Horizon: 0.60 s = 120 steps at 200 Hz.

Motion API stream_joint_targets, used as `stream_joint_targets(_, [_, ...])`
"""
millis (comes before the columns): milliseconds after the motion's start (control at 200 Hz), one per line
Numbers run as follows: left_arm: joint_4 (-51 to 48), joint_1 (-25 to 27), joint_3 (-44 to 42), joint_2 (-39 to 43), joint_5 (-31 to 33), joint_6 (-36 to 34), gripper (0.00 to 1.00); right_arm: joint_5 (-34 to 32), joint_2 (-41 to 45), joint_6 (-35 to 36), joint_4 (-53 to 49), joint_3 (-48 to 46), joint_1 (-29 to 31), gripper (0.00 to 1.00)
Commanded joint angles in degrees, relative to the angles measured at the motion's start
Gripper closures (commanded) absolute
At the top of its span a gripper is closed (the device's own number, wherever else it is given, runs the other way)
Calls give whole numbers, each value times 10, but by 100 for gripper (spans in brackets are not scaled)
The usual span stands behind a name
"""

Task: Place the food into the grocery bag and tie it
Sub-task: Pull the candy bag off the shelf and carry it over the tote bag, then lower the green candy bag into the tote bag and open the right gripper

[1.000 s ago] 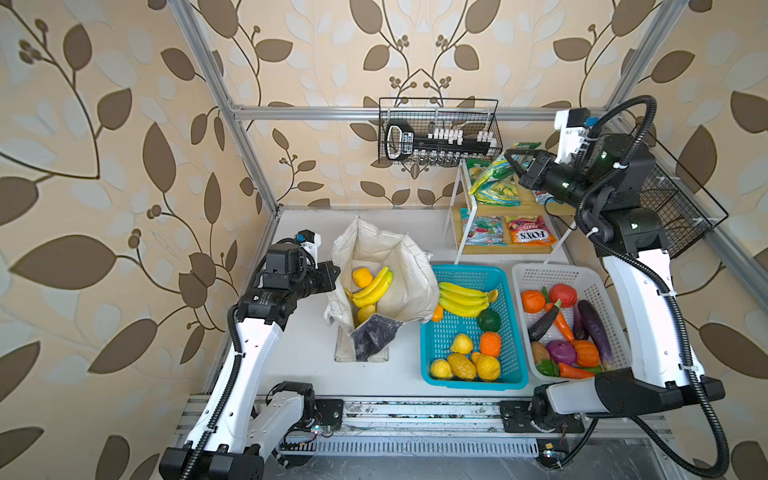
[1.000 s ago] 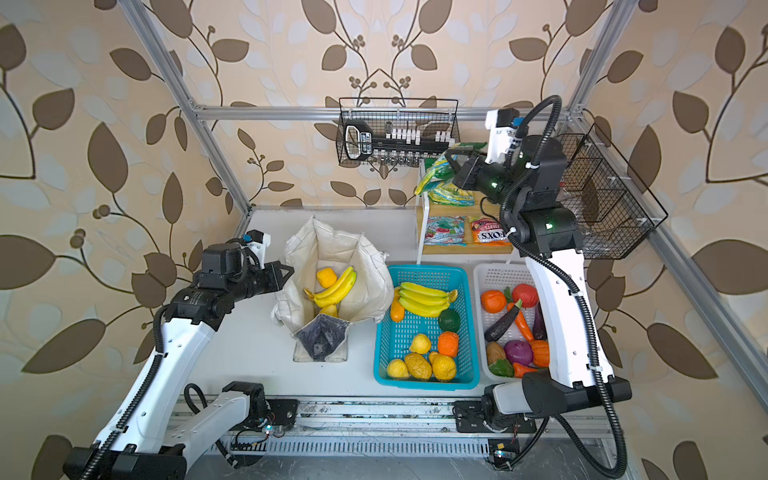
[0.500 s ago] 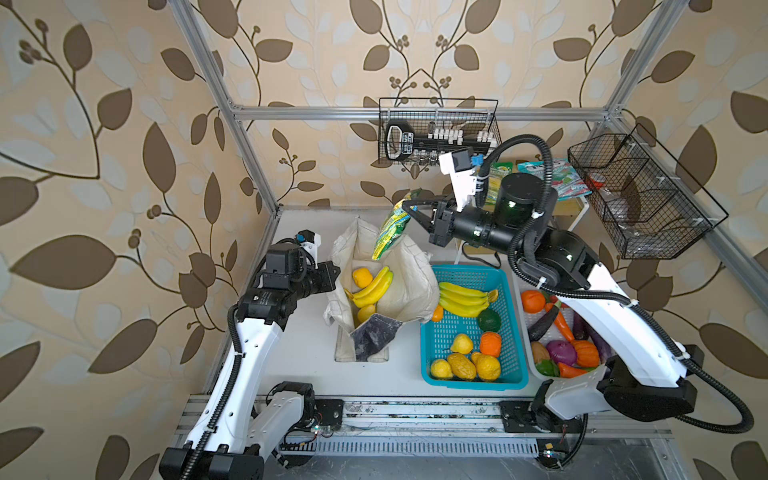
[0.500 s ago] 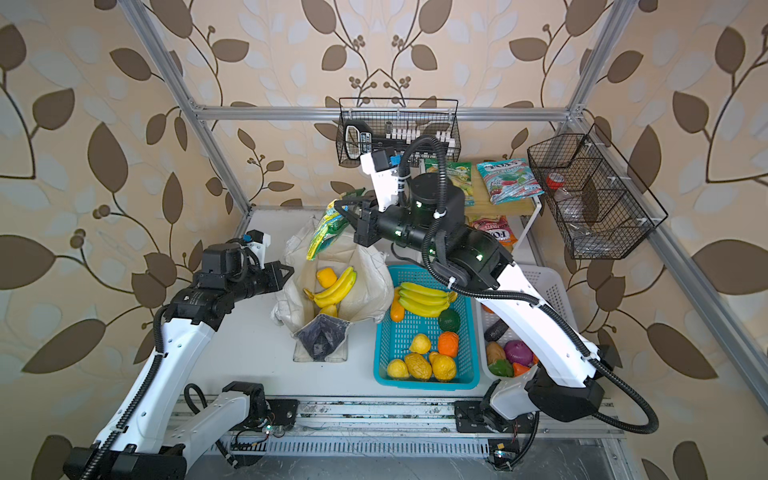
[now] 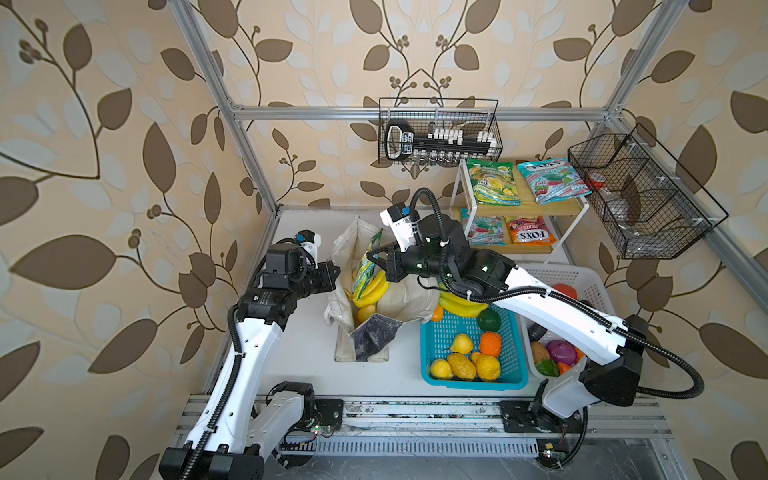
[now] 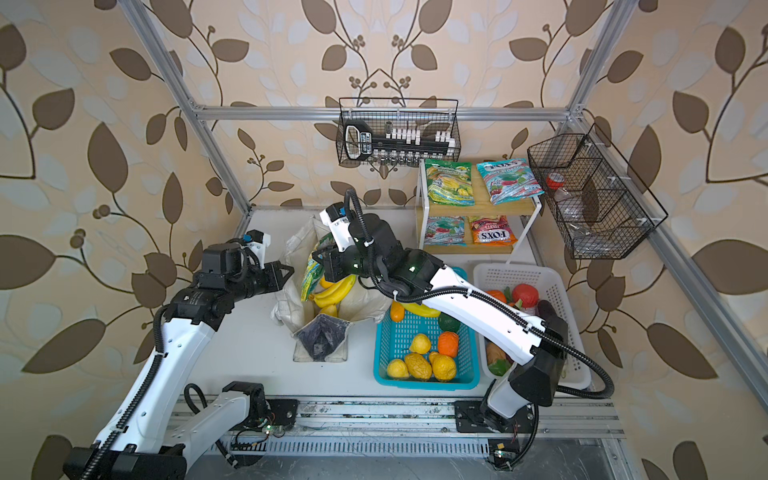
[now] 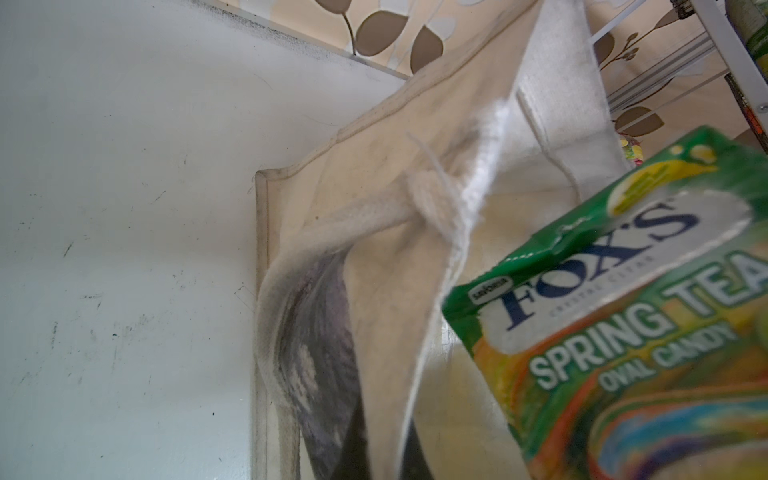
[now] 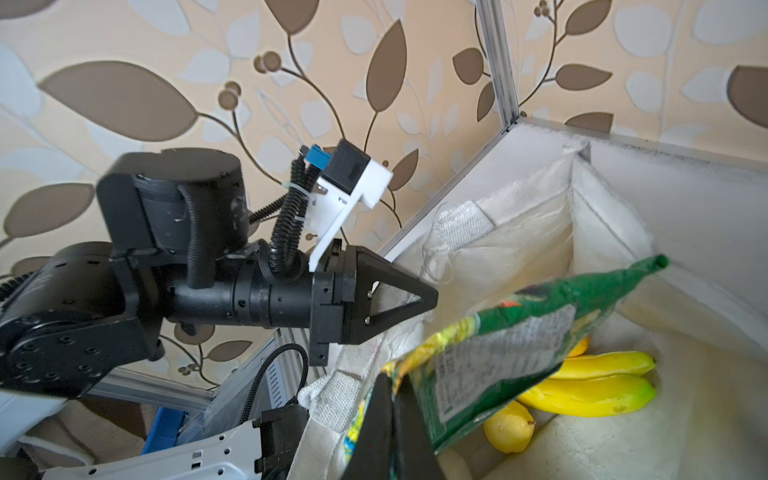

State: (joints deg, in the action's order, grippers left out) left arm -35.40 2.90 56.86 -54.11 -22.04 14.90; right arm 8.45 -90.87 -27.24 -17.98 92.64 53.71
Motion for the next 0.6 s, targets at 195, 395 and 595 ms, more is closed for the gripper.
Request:
stream_joint_targets(195, [17,-6,10,8,-11,-7,100,14,-65,-18,94,-1,8,100])
stream_joint_targets(395, [16,-6,10,5,-12,-10,100,14,-121,-22,117,9,9,100])
stream_joint_targets(595, [16,-6,10,6,-7,-10,100,6,-156,-29,144,6,10,100])
